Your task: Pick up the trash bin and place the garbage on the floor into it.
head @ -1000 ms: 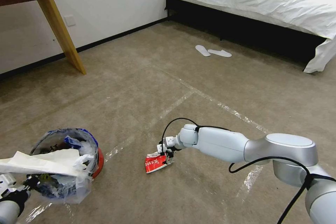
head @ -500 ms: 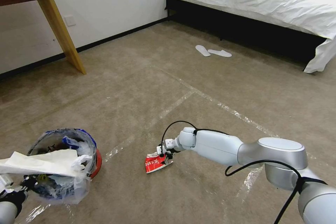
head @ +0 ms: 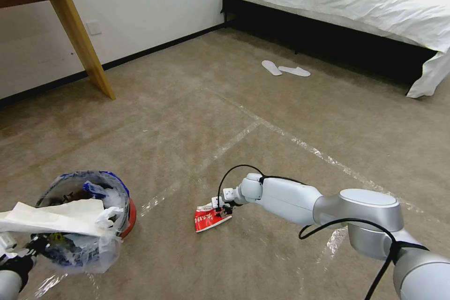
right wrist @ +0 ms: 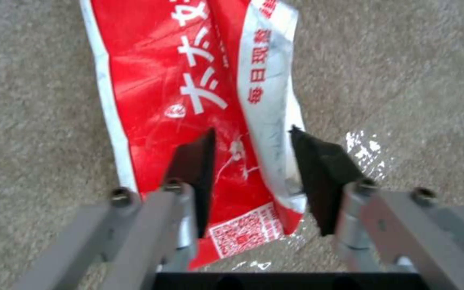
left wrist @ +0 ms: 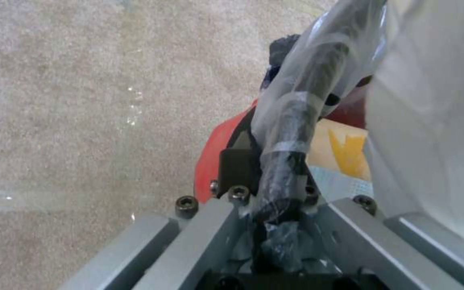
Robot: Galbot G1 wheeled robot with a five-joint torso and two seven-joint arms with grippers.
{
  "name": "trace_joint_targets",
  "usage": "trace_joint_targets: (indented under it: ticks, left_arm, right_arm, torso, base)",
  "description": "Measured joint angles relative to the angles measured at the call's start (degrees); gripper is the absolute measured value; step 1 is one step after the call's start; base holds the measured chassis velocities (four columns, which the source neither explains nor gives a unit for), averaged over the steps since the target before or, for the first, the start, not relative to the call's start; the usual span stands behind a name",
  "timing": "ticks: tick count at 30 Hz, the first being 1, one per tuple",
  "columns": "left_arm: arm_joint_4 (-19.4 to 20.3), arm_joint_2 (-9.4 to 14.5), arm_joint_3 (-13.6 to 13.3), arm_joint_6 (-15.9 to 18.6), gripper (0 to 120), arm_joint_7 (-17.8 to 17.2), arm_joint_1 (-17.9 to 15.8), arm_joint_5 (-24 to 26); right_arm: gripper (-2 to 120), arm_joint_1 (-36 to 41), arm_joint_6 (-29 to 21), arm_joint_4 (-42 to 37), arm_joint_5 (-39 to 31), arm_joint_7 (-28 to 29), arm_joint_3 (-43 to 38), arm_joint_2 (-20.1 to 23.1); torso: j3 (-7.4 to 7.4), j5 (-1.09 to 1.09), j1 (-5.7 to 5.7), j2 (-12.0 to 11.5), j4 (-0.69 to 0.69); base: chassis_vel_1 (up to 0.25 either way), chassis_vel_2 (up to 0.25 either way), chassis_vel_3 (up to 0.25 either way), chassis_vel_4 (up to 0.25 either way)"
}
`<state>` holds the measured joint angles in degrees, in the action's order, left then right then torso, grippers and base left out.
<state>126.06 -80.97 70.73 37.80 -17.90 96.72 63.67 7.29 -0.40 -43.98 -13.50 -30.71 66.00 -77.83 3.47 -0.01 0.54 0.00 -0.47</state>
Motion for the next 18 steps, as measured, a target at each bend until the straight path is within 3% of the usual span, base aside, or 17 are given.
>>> trace_joint_targets:
  ticks: [1, 10, 18]
  left_arm:
    - [0.0, -0.1, 0.0, 0.0, 0, 0.0, 0.0, 0.0]
    - [0.2, 0.1, 0.1, -0.1, 0, 0.0, 0.1, 0.0]
    - [0.0, 0.2, -0.2, -0.1, 0, -0.2, -0.2, 0.1]
  right_arm:
    - [28, 0.0, 0.3, 0.0, -0.1, 0.1, 0.0, 0.0]
    - [0, 0.6, 1.4, -0.1, -0.1, 0.3, -0.1, 0.3]
    - [0, 0.6, 1.9, -1.8, -1.9, 1.9, -1.1, 1.1]
  torso:
    - [0.0, 0.0, 0.0, 0.0, 0.0]
    - [0.0, 0.0, 0.0, 0.0, -0.01]
    - [0.0, 0.0, 0.0, 0.0, -0.01]
  base:
    - [0.0, 0.0, 0.0, 0.0]
    - [0.0, 0.0, 0.0, 0.0]
    - [0.0, 0.0, 0.0, 0.0]
